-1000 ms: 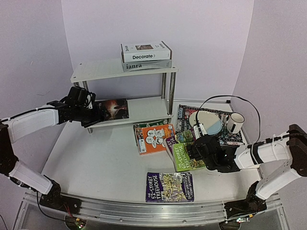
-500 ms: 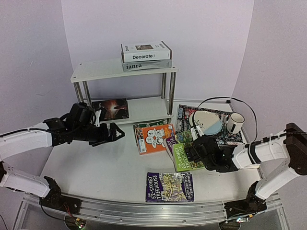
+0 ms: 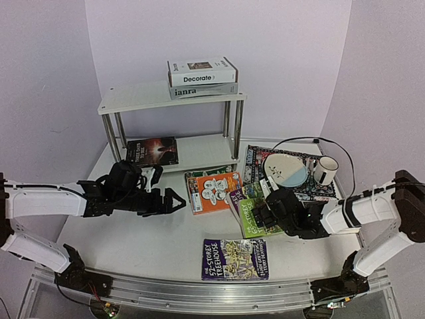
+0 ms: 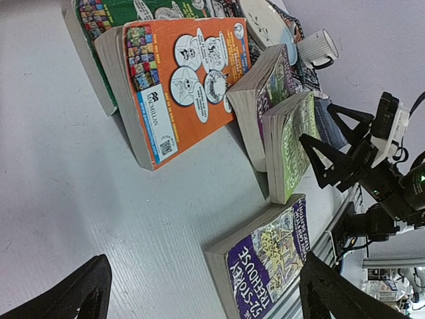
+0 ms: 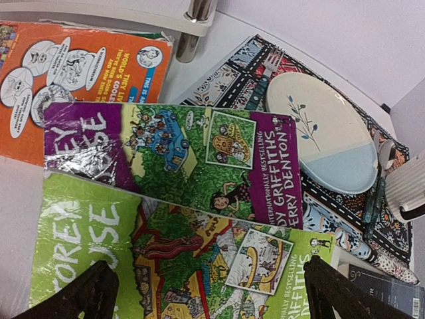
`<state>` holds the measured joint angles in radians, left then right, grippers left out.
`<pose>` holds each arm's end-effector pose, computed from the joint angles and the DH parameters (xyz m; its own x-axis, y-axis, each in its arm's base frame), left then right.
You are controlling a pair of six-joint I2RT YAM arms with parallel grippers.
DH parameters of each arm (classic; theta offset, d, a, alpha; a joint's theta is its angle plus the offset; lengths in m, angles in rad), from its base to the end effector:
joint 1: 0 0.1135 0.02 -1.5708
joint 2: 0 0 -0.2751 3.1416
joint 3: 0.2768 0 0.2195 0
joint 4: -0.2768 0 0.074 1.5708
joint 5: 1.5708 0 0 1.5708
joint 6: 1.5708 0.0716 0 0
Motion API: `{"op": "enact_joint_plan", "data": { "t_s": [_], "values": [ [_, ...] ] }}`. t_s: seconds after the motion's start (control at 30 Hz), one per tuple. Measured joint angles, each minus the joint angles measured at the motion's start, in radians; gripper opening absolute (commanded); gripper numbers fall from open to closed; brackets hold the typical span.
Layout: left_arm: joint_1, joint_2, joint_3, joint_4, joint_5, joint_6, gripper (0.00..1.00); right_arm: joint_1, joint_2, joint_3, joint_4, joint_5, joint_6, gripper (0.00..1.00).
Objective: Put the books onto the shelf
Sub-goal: Move the book from the book pile.
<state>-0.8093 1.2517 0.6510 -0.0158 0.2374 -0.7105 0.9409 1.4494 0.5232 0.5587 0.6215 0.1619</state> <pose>0.1665 -0.1990 0.2218 -0.8476 -0.0296 -0.5298 0.3735 0.6760 -0.6352 0.2015 0.2057 0.2063 -0.2632 -0.1386 -0.9547 -0.2984 0.9528 -0.0560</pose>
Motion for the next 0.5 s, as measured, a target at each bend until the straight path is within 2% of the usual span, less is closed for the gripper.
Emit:
{"op": "enact_joint_plan", "data": {
  "t_s": [0.2,0.37,0.5],
  "values": [
    [-0.004,0.034,-0.002,0.077,0.018,0.004,0.99,0.0,-0.005,0.076,-0.089,-0.068,0.047,0.98],
    [-0.003,0.151,0.0,0.125,0.038,0.0,0.98,-0.007,-0.026,0.126,-0.126,-0.154,0.155,0.98],
    [-0.003,0.224,0.006,0.129,0.039,-0.001,0.97,-0.019,0.023,0.195,-0.17,-0.202,0.225,0.98]
  ]
}}
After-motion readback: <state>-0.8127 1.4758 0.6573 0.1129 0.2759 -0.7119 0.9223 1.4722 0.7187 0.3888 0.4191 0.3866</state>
